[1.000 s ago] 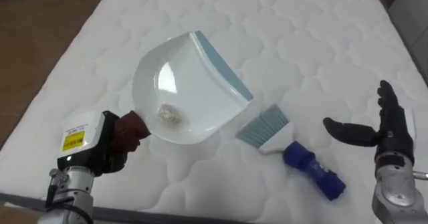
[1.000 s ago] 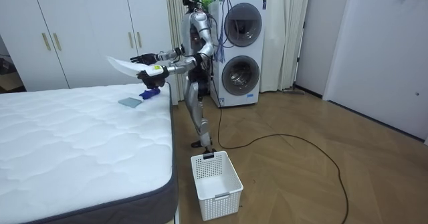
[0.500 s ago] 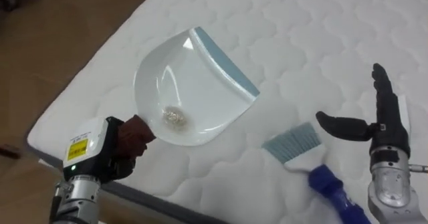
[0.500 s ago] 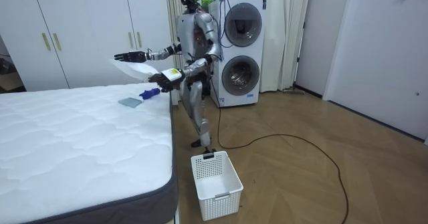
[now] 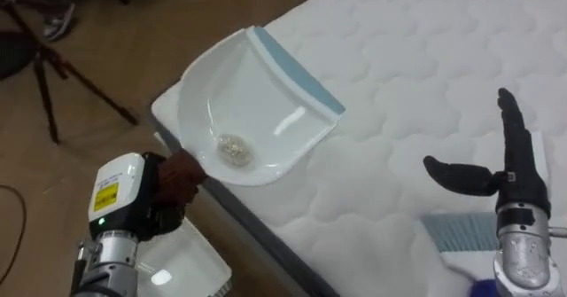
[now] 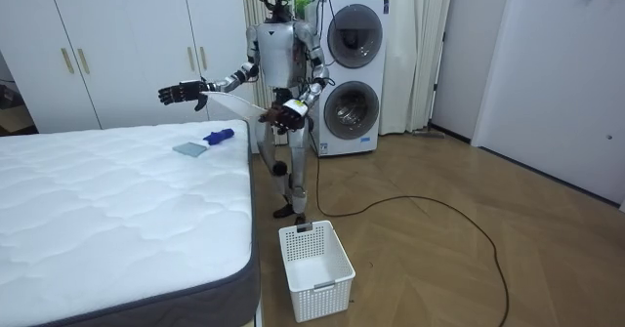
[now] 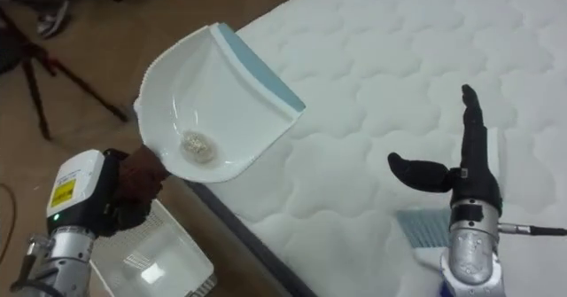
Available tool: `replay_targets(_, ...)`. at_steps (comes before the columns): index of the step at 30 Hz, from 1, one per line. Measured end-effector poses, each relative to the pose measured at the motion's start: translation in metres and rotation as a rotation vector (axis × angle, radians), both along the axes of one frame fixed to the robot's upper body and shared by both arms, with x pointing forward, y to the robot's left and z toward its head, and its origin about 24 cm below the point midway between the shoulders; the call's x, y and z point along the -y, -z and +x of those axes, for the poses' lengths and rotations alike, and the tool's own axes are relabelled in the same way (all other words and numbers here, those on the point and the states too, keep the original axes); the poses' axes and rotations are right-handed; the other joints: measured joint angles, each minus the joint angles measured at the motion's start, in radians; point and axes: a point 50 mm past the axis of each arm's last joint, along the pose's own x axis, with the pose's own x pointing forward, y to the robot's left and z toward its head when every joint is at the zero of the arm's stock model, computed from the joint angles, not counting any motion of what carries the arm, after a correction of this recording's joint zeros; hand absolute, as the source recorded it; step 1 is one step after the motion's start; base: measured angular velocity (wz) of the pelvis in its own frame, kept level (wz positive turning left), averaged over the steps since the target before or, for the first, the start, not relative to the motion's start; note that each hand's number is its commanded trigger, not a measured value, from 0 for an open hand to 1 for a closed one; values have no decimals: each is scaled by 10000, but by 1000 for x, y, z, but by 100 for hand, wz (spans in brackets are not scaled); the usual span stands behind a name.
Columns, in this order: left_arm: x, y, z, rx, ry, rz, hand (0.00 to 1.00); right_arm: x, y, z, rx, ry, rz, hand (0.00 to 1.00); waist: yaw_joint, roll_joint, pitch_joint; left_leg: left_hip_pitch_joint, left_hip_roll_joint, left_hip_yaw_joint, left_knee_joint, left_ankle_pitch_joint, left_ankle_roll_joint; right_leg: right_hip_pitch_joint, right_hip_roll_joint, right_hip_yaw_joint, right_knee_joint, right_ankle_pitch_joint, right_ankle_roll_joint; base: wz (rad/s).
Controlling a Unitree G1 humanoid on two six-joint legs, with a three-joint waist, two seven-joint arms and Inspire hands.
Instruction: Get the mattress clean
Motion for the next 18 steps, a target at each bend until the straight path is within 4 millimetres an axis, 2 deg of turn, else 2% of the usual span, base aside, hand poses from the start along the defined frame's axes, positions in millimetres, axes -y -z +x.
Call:
replay_targets(1, 1, 0, 1, 23, 46, -11, 100, 0, -1, 0, 47, 25, 41, 0, -75, -3, 13, -27, 151, 3, -102, -22, -68, 29, -77, -239, 204, -105, 60, 100)
replay_targets(2, 5, 0, 2, 24, 215, -43, 100, -1, -1, 0, 112, 130, 69, 0, -124, -42, 18, -37, -68, -130, -412, 23, -71, 7, -316, -480, 600, -286, 209, 95)
replay_targets(3, 8, 1, 2, -10, 329, -63, 100, -2, 0, 0, 134, 157, 16, 0, -135, -102, -12, -15, -469, -389, -774, 188, 50, -44, -508, -263, 808, -330, 286, 94)
replay_targets(4, 9, 1, 3, -7, 389, -74, 100, -2, -1, 0, 125, 144, -118, 0, -150, -106, -14, -17, -657, -512, -935, 272, 120, -70, -584, -75, 854, -329, 330, 98)
replay_targets(5, 11, 0, 4, 25, 456, -77, 100, -1, -1, 0, 113, 158, -278, 0, -145, -91, -15, 10, -991, -715, -1220, 429, 245, -118, -742, 241, 942, -348, 416, 91)
replay_targets(6, 11, 0, 4, 38, 451, -78, 100, -1, 0, 0, 88, 206, -282, 0, -2, -71, -17, 74, -1210, -754, -1484, 548, 331, -156, -898, 344, 1089, -344, 457, 78)
replay_targets(7, 10, 0, 4, 38, 442, -77, 100, -1, 1, -1, 51, 228, -279, 0, 97, -66, -18, 121, -1327, -775, -1614, 602, 362, -180, -1004, 310, 1221, -362, 487, 50)
replay_targets(9, 9, 3, 2, -82, 402, -76, 100, 0, 6, -2, -152, 306, -244, 0, 563, -73, -17, 389, -1695, -890, -2102, 758, 476, -189, -1376, 294, 1764, -363, 518, 51)
replay_targets(10, 7, 3, 1, -130, 353, -61, 100, 0, 7, -2, -205, 286, -225, 0, 618, -78, -20, 440, -1861, -1078, -2198, 791, 536, -160, -1512, 323, 1992, -361, 537, 61)
replay_targets(11, 7, 3, 1, -135, 345, -52, 100, 0, 7, -3, -219, 280, -201, 0, 640, -88, -19, 438, -1924, -1185, -2215, 798, 569, -168, -1572, 372, 2117, -360, 541, 68)
replay_targets(13, 6, 3, 1, -141, 309, -40, 100, -2, 10, -2, -310, 241, -119, 0, 754, -148, -23, 473, -2140, -1555, -2320, 820, 656, -362, -1754, 692, 2821, -309, 627, 59)
replay_targets(14, 5, 4, 0, -248, 348, -16, 100, -3, 15, -3, -525, 239, -44, 0, 682, -148, -26, 581, -2224, -1959, -2400, 828, 700, -662, -1824, 1234, 3453, -145, 727, 77)
replay_targets(15, 4, 5, 0, -339, 390, 5, 100, -4, 21, -5, -792, 205, -9, 0, 622, -154, -58, 604, -2253, -2459, -2476, 823, 706, -1069, -1624, 2188, 3628, -244, 730, 87)
replay_targets(16, 4, 5, 0, -339, 391, 18, 100, -4, 21, -5, -847, 176, 33, 0, 552, -153, -57, 592, -2257, -2666, -2515, 836, 700, -1318, -1471, 2566, 3584, -302, 722, 97)
replay_targets(18, 6, 9, 1, -549, 468, -43, 100, -4, 22, -6, -914, 170, 9, 0, 351, -125, -39, 589, -2308, -3473, -2497, 889, 646, -2301, -1016, 3939, 2983, -299, 687, 106)
